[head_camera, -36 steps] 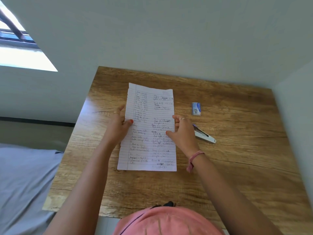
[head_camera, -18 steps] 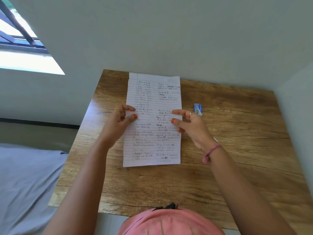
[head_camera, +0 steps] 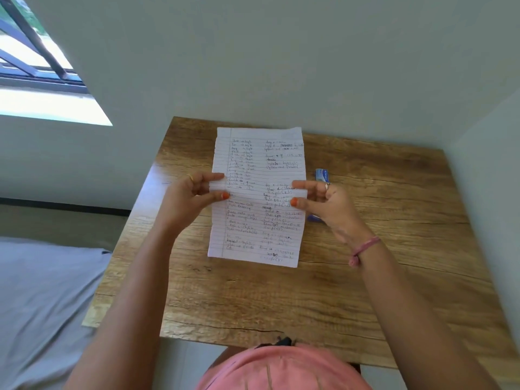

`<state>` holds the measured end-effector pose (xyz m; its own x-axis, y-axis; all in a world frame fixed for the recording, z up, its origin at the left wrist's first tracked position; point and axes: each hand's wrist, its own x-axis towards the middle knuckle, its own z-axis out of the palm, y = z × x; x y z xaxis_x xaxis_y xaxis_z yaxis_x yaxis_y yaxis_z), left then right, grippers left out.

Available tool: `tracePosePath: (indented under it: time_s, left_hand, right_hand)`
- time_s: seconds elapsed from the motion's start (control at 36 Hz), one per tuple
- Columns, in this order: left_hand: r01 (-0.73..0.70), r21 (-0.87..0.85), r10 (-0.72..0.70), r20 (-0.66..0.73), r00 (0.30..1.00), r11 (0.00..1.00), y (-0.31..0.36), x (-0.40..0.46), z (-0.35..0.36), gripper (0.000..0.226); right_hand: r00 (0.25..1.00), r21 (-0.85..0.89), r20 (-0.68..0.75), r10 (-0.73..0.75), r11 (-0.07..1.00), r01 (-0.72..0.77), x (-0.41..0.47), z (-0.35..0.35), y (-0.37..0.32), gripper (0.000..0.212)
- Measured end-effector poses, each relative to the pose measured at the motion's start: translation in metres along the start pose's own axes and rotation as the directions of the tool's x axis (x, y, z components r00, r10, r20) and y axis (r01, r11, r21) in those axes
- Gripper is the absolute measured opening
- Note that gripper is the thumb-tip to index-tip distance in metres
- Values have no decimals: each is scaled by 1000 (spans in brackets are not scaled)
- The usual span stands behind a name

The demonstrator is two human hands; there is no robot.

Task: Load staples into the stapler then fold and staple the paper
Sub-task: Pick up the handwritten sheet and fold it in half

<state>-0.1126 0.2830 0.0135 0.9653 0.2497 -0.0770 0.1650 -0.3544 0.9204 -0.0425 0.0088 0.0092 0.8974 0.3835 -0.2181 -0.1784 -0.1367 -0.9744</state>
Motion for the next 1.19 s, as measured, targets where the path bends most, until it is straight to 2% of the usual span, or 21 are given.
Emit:
tracePosePath:
  time_s: [0.22,0.33,0.42,0.5,0.64,0.78,0.86,0.97,1.11,1.19]
  left_hand:
    - [18,-56,-22,-71,997,998,11,-10,1,30]
    - [-6,-8,6,-103,995,1000,12,-13,4,26]
    - [-36,39,41,-129,991,999,14,-15,6,25]
    - [-69,120,87,-153,984,990,16,-17,6,23]
    - [-88,230,123,-142,982,969,22,-20,3,19]
    - [-143,330,178,-78,981,933,36,-23,-2,13]
    - [-174,399,201,-28,979,900,46,-25,-5,7]
    - [-174,490,195,9,981,854,54,-23,-8,27]
    - [-127,501,85,106,991,856,61,-17,-13,43]
    - [-26,310,-27,167,986,950,61,-13,-19,45]
  right_hand:
    - [998,-98,-19,-62,993,60,-8,-12,-2,39]
    - [991,-106,-45,-127,987,122,-9,-15,-1,33]
    - [981,-179,-63,-182,969,168,-11,-16,0,28]
    - [963,-313,-57,-262,921,232,-14,-15,-3,26]
    - [902,-533,-32,-430,771,349,-21,-16,-14,27]
    - [914,-540,-5,-405,771,338,-23,-20,-31,24]
    - [892,-631,14,-452,688,358,-26,-22,-43,19]
    - [886,-697,55,-461,617,365,-26,-24,-54,13]
    - [932,-658,68,-357,686,311,-22,-25,-64,12]
    - [986,-476,90,-141,863,167,-15,-28,-69,19]
